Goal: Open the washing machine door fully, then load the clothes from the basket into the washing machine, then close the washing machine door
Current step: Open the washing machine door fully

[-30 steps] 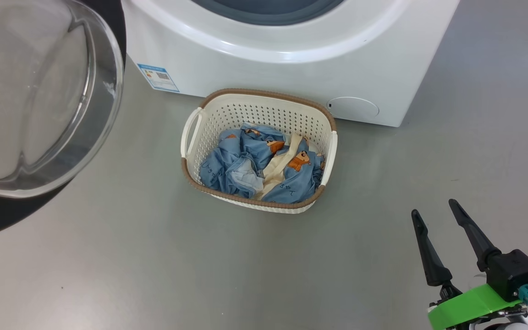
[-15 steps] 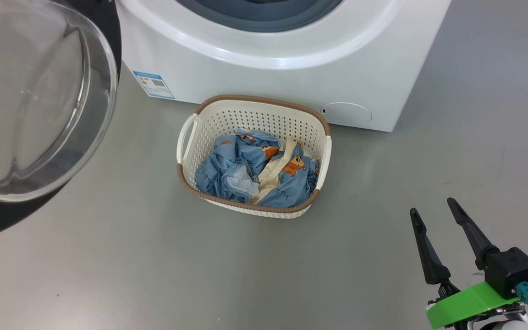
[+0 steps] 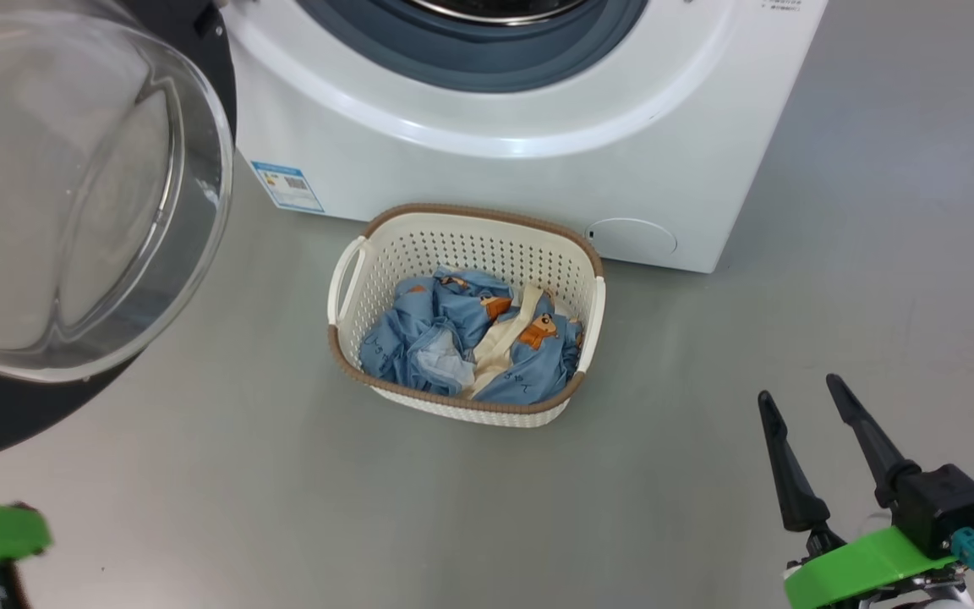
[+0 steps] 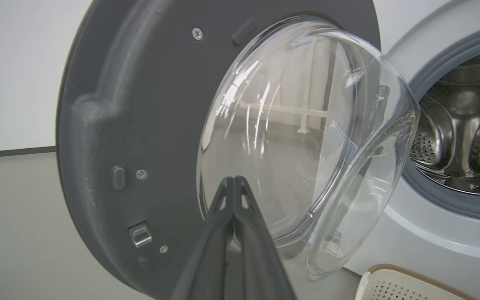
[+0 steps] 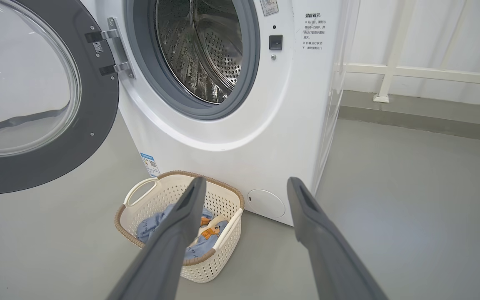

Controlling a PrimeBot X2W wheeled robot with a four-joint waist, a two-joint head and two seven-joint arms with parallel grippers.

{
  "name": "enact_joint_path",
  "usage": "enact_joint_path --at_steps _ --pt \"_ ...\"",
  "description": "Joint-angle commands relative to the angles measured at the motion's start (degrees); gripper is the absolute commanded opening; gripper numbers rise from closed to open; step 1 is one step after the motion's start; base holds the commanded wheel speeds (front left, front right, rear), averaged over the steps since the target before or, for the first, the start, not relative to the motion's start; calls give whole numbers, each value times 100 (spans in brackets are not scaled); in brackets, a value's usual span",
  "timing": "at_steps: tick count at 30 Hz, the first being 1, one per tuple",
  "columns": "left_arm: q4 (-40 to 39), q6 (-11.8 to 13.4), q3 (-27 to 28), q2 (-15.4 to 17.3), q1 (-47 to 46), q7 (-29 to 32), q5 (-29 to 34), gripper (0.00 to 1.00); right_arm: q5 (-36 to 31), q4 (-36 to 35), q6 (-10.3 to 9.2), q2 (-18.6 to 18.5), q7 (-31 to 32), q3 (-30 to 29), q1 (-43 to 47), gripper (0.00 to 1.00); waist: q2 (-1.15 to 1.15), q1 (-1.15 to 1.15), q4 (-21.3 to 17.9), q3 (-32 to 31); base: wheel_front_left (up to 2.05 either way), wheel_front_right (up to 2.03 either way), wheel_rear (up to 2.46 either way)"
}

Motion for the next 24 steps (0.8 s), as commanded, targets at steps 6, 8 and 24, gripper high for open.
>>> enact_joint_path --at_steps 6,8,24 --pt "-1078 -160 -525 -337 825 -46 434 0 5 -37 9 68 -102 165 139 100 0 0 -153 -308 0 0 0" --pt "-1248 -168 -779 -391 1038 -46 470 0 0 -22 9 83 -118 184 166 100 0 0 -218 -380 0 0 0" --pt "-1823 -36 -1950 -453 1706 338 494 100 38 92 9 141 -246 306 353 100 0 0 -928 -873 0 0 0"
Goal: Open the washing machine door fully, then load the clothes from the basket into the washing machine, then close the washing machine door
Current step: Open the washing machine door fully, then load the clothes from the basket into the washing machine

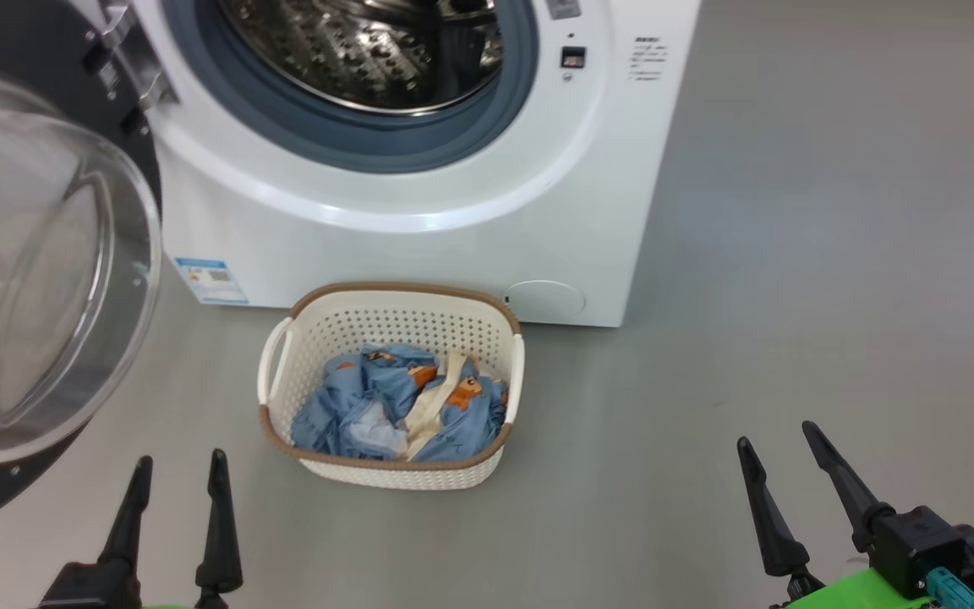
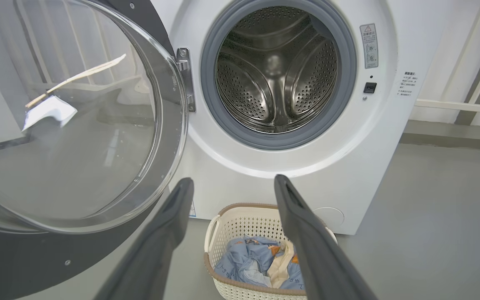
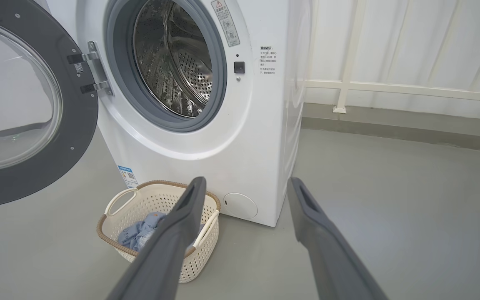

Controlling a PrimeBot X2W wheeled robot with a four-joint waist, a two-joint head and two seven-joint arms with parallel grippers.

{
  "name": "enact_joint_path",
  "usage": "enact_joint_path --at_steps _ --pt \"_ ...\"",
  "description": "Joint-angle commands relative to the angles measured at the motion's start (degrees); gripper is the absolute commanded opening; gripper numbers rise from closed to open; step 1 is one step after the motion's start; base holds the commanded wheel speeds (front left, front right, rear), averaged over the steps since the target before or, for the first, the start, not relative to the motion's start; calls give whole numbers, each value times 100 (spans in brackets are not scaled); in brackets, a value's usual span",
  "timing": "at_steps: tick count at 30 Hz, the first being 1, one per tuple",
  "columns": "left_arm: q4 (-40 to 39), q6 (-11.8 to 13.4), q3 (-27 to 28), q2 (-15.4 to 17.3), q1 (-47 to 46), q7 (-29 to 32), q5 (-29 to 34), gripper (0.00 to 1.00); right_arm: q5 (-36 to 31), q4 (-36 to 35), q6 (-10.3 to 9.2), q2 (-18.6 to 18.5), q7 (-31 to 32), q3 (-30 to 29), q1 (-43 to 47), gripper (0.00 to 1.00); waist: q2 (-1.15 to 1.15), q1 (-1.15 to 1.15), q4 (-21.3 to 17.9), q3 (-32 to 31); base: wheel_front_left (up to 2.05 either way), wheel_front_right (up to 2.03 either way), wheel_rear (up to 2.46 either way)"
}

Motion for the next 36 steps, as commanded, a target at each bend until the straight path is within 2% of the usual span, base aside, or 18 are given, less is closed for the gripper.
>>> enact_joint_path --at_steps 1,15,36 --pt "-173 24 166 94 -50 39 25 100 41 -126 9 -7 -66 165 6 100 0 0 -209 -158 0 0 0" --pt "-233 44 50 189 90 384 -3 100 132 -294 9 -4 -67 143 208 100 0 0 -751 -381 0 0 0" --pt "-295 154 67 318 126 451 -67 100 214 -308 9 -3 -64 116 259 100 0 0 -797 -414 0 0 0"
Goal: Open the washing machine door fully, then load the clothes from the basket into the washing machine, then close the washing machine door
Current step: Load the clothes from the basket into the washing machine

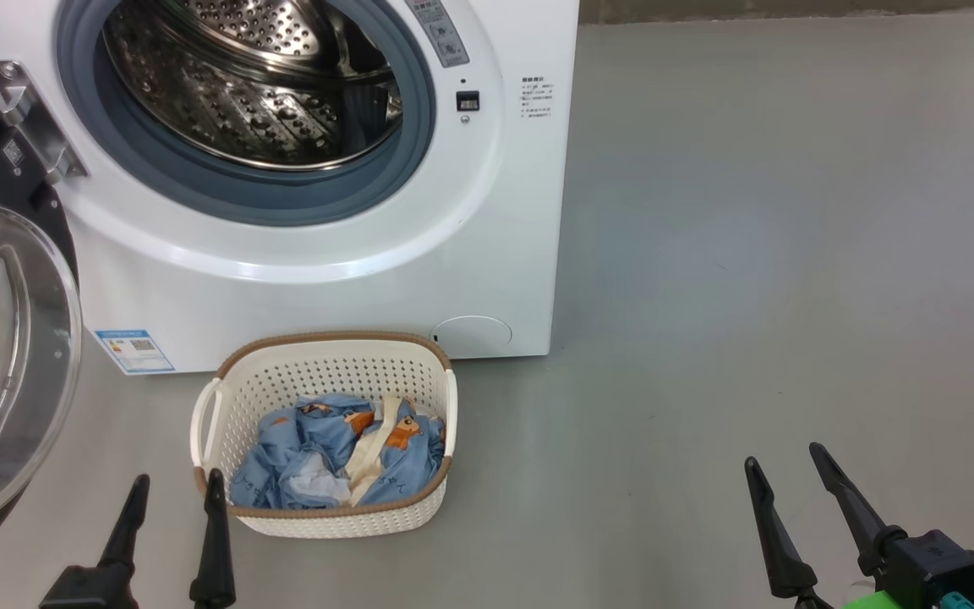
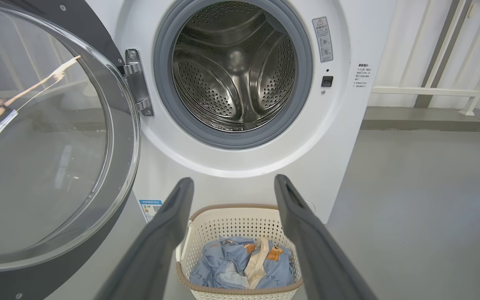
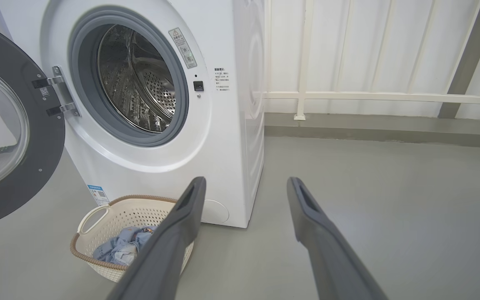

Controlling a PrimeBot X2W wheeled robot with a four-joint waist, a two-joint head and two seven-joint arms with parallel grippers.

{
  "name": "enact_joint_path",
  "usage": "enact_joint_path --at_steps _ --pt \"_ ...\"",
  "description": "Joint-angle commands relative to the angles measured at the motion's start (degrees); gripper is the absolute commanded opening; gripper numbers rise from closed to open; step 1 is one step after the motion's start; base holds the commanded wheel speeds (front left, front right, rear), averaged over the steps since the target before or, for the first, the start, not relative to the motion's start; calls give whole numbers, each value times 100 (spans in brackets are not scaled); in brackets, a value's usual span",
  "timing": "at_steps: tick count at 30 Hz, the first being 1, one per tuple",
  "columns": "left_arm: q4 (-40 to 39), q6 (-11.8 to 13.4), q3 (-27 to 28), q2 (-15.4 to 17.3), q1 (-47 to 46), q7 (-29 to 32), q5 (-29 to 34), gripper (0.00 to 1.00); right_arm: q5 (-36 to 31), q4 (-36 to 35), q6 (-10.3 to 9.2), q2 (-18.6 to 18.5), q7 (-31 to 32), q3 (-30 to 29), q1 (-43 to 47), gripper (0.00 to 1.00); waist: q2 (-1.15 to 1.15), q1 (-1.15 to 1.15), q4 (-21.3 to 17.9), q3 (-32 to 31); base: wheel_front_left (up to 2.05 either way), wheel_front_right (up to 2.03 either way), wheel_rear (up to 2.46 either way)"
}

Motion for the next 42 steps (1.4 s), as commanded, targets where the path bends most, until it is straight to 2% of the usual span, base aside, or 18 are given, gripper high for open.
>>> enact_joint_path --at_steps 1,17,33,42 --pt "-166 57 189 92 -78 -14 -33 100 24 -128 9 -27 -44 137 -74 100 0 0 -1 2 0 0 0" --pt "-81 139 143 144 -117 -132 -44 100 46 -115 9 -27 -63 123 -107 100 0 0 -1 74 7 -7 0" --pt "-56 182 50 173 -174 -250 -60 100 56 -100 9 -27 -59 122 -147 100 0 0 59 164 128 -128 0" --pt "-56 215 -1 188 -156 -296 -64 100 38 -89 9 -27 -37 141 -149 100 0 0 73 149 37 -37 0"
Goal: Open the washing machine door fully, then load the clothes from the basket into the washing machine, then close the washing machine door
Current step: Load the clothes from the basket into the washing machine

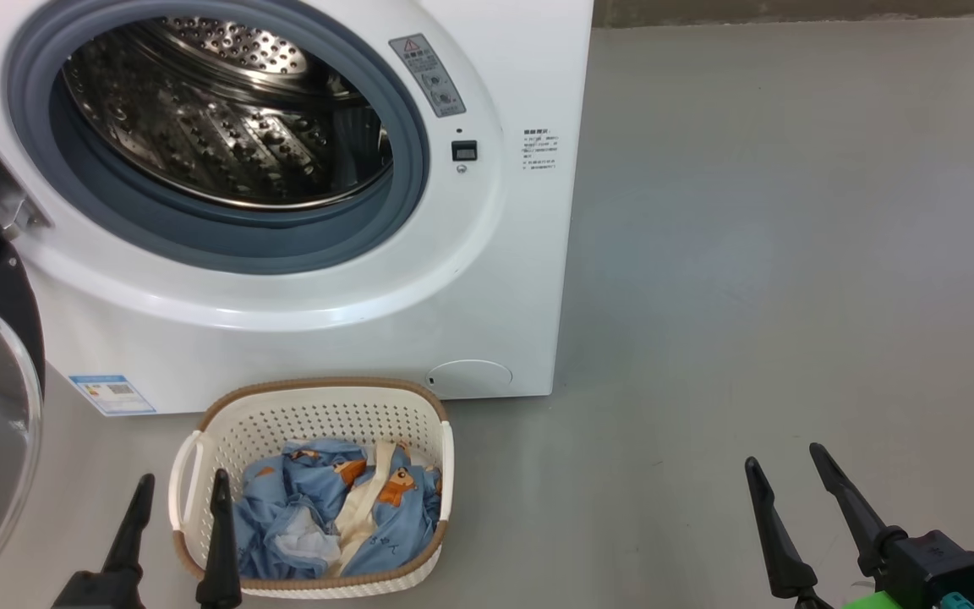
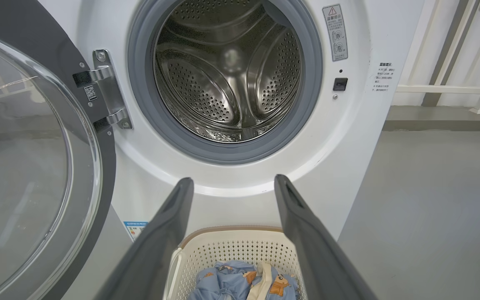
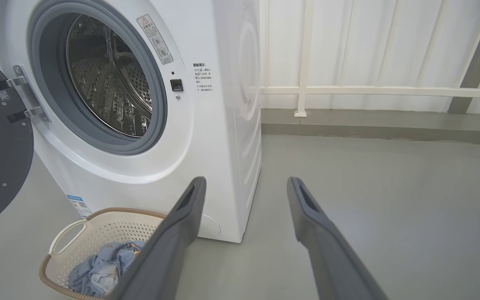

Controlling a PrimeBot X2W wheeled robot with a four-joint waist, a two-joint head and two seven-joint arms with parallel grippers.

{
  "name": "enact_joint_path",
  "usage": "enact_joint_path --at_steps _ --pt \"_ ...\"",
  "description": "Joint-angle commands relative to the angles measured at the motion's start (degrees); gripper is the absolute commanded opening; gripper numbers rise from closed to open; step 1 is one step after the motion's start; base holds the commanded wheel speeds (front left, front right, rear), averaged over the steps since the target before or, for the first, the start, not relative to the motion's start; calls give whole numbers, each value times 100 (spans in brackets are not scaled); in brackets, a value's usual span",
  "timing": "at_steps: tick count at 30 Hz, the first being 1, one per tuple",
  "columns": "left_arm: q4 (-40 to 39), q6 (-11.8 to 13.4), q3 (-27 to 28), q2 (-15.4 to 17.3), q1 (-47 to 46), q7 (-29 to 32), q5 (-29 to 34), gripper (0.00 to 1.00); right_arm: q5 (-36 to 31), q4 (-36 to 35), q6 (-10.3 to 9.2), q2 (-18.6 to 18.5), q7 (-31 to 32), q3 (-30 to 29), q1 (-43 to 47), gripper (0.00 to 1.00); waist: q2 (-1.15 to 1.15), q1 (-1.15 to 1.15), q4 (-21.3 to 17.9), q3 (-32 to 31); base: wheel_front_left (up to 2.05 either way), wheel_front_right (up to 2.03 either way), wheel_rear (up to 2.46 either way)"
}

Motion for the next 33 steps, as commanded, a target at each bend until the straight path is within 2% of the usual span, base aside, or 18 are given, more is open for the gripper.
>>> enact_joint_path --at_steps 1,22,27,33 --pt "-125 74 162 94 -152 -60 -51 100 6 -121 9 -30 -17 148 -143 100 0 0 -1 -1 0 0 0" --pt "160 82 41 103 -353 -5 -177 100 -3 -188 9 -30 9 172 -187 100 0 0 -6 132 0 0 0" --pt "707 -122 -94 11 -661 -27 -423 100 -5 -229 9 -30 4 191 -270 100 0 0 -19 327 0 0 0" --pt "1948 -403 -357 -115 -1342 15 -689 100 -38 -307 9 -30 12 218 -430 100 0 0 -56 696 0 0 0"
